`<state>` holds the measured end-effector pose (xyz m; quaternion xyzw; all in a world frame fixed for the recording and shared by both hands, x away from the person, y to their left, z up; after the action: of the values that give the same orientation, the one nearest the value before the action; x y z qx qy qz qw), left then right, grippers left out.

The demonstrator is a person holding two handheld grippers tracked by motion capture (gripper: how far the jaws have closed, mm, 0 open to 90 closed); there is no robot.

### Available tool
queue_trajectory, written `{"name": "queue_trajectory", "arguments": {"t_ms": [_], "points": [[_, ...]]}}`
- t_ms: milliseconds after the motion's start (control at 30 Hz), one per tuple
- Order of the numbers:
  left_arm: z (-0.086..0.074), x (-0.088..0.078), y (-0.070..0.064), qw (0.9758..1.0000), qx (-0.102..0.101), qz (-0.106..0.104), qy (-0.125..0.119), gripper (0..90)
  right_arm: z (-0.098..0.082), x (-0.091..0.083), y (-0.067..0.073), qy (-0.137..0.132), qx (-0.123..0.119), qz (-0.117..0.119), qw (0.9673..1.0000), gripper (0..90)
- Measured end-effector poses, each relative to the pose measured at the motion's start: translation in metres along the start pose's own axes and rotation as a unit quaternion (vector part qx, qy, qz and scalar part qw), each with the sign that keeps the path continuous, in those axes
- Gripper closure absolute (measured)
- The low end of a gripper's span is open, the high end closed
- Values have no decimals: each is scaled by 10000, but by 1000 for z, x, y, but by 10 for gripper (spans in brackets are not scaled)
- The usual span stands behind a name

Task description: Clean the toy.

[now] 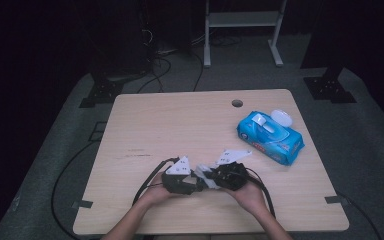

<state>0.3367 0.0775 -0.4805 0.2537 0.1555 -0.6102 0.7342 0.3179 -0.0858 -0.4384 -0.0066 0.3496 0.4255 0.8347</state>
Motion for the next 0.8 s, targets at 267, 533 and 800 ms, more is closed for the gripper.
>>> {"name": "queue_trajectory", "arguments": {"t_ms": [267,533,800], "points": [[0,0,-1,10000,16,14,-1,583,1,-4,-5,-20,-77,-328,9994,840],[0,0,-1,10000,62,27,52,581,3,1,7,59,-531,-524,9972,840],[1,1,-3,10000,69,-8,42,582,-9,-26,-25,-85,-207,-1163,9930,841]]}}
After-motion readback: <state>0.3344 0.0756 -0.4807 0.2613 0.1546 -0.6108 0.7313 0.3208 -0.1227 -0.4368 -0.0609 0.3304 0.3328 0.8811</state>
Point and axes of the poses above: each handheld gripper's, and its own axes: x roughly forward along the jaws, z roughly out of its top, y roughly to its left, the point moved 3 cm from there along x, roughly forward along the jaws, and after that the axes turned 13 degrees about x, right-handed, at the moved point
